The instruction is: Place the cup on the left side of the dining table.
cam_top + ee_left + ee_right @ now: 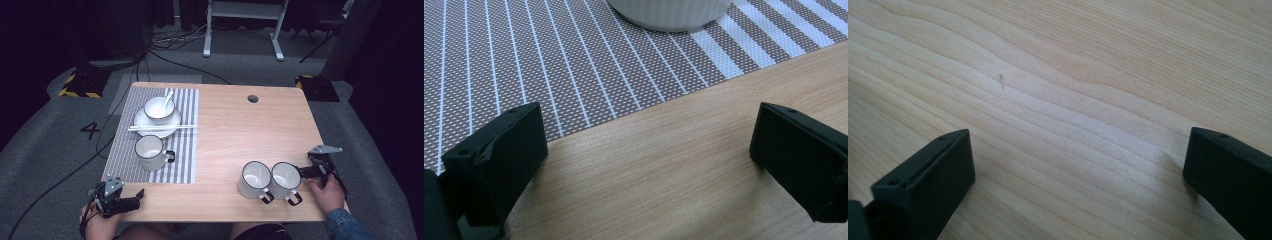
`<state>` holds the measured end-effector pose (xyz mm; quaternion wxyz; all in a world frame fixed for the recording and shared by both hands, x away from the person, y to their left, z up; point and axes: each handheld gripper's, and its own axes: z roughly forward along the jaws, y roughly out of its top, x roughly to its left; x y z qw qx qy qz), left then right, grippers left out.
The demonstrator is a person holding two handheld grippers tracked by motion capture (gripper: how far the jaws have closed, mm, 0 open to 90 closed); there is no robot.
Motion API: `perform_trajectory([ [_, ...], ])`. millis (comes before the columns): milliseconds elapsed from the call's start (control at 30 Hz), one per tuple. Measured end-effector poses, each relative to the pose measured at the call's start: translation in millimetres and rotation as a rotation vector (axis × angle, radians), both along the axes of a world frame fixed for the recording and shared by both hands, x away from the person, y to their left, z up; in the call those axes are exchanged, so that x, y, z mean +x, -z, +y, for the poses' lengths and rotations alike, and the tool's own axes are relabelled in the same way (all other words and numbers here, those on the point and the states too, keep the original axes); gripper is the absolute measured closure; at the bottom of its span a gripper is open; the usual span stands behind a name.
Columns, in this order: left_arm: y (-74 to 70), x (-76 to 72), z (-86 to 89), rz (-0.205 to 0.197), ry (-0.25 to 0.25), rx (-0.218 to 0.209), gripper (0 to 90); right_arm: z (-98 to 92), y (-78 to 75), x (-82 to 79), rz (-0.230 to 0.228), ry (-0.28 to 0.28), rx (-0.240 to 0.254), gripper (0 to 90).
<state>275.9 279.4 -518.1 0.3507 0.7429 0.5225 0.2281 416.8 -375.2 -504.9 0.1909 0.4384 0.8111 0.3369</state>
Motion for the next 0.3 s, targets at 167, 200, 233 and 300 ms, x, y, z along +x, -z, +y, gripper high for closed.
perform_trajectory([
  [167,0.5,-1.2,-1.6,-0.004,-0.019,-0.005,2.2,0.0,0.0,0.0,0.000,0.000,0.000,0.3],
  [200,0.8,-1.0,-1.8,-0.008,-0.022,-0.004,2.2,0.0,0.0,0.0,0.000,0.000,0.000,0.3],
  [233,0.6,-1.1,-1.8,-0.005,-0.022,-0.003,2.1,0.0,0.0,0.0,0.000,0.000,-0.001,0.3],
  [300,0.5,-0.7,-1.7,-0.007,-0.022,-0.003,2.2,0.0,0.0,0.0,0.000,0.000,0.000,0.3],
])
